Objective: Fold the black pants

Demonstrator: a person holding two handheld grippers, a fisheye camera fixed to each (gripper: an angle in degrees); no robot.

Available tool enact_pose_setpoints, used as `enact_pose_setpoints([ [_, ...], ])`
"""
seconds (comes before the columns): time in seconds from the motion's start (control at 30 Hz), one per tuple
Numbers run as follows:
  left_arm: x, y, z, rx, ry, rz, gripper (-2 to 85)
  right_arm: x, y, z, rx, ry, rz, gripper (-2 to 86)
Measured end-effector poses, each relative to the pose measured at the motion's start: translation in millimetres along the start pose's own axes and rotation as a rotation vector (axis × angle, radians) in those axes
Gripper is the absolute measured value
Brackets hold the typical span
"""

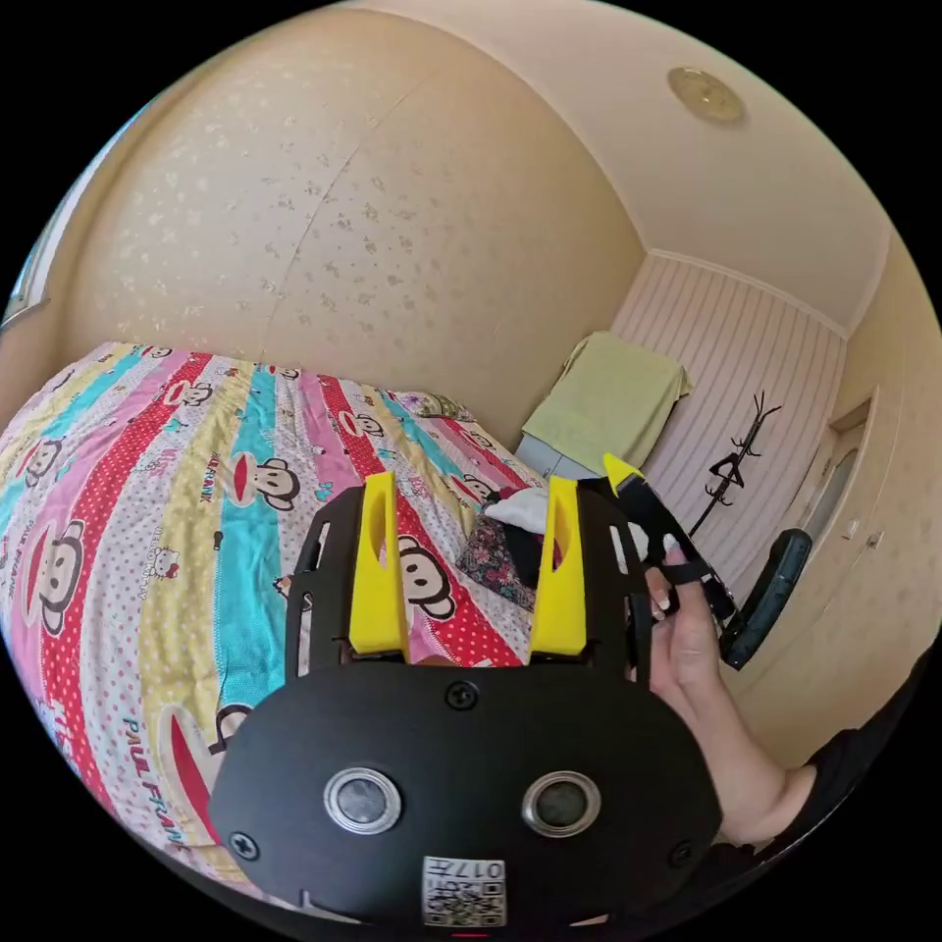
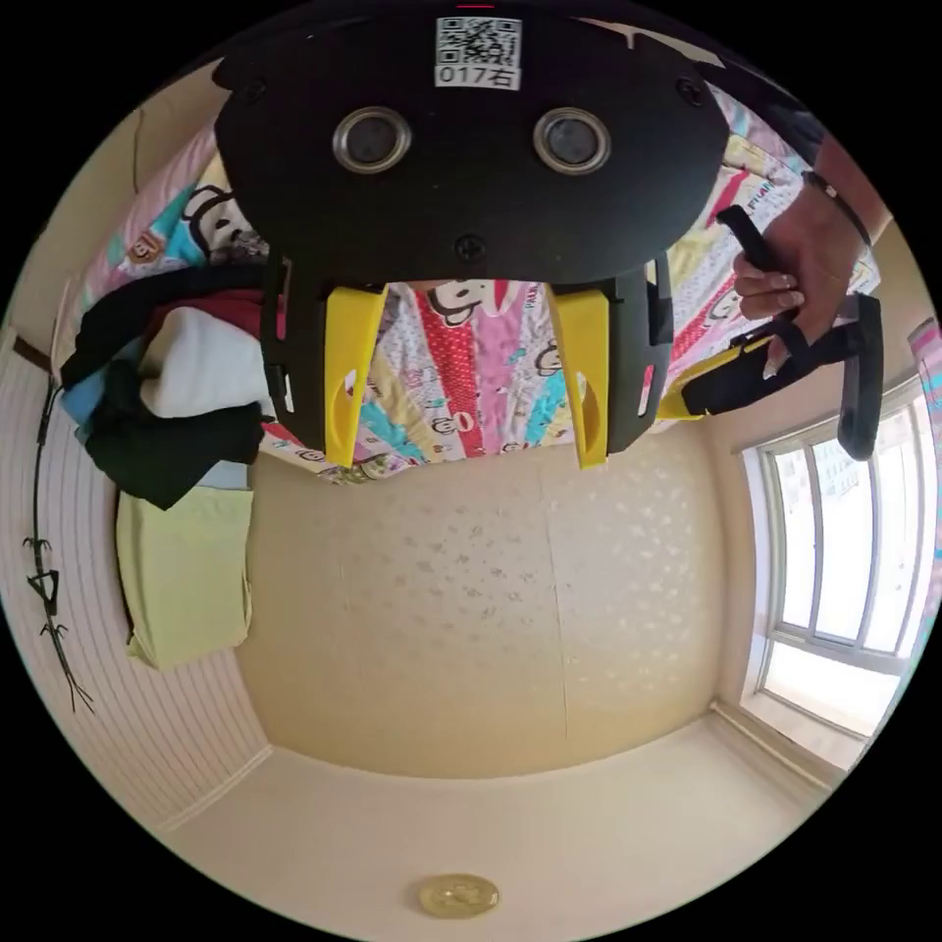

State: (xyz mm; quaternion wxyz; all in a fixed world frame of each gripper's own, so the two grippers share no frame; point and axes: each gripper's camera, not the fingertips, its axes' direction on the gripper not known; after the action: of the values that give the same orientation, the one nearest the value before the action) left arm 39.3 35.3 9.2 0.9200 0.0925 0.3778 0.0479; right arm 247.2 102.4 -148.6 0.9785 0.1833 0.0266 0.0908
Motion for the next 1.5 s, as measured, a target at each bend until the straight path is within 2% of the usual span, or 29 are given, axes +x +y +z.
enact_pose_setpoints([
  [0.1, 25, -6, 38, -0.022, 0.08, 0.045, 21.9, 78, -27, 15, -0.159, 0.109, 0.01, 27.4],
  [0.17, 39, -9, 61, -0.069, 0.139, 0.075, 22.0, 122, -47, 28, -0.263, 0.113, -0.042, 26.7],
  [0.23, 48, -10, 83, -0.125, 0.178, 0.088, 21.7, 161, -72, 58, -0.452, 0.135, -0.175, 25.6],
  [0.37, 58, -6, 128, -0.203, 0.235, 0.058, 21.0, 177, -87, 117, -0.716, 0.206, -0.44, 25.1],
  [0.4, 61, -7, 143, -0.226, 0.261, 0.037, 20.7, 177, -89, 132, -0.762, 0.17, -0.476, 25.1],
  [0.47, 71, -13, 168, -0.249, 0.321, 0.04, 19.8, 179, -102, 140, -0.775, 0.109, -0.442, 24.8],
  [0.57, 99, -34, 221, -0.318, 0.372, 0.145, 18.5, 172, -119, 135, -0.715, 0.141, -0.488, 23.3],
  [0.7, 139, -60, 300, -0.459, 0.307, 0.318, 19.6, 170, -106, 155, -0.839, 0.169, -0.607, 22.0],
  [0.83, 151, -65, 352, -0.562, 0.368, 0.313, 18.8, 174, -96, 166, -0.779, 0.187, -0.598, 20.0],
  [0.9, 147, -65, 362, -0.541, 0.381, 0.22, 17.3, 171, -87, 171, -0.746, 0.24, -0.641, 18.1],
  [0.97, 141, -65, 360, -0.503, 0.392, 0.169, 14.6, 167, -80, 173, -0.71, 0.276, -0.682, 15.3],
  [1.07, 139, -73, 357, -0.537, 0.372, 0.182, 8.4, 158, -92, 168, -0.664, 0.283, -0.678, 11.3],
  [1.2, 154, -116, 303, -0.41, 0.364, 0.266, 5.2, 142, -142, 153, -0.578, 0.324, -0.643, 8.8],
  [1.33, 131, -179, 212, -0.225, 0.49, 0.188, 4.8, 100, -226, 102, -0.408, 0.155, -0.605, 7.6],
  [1.5, 86, -244, 17, 0.027, 0.423, 0.253, 5.0, 14, -291, 45, -0.195, -0.187, -0.598, 5.6],
])
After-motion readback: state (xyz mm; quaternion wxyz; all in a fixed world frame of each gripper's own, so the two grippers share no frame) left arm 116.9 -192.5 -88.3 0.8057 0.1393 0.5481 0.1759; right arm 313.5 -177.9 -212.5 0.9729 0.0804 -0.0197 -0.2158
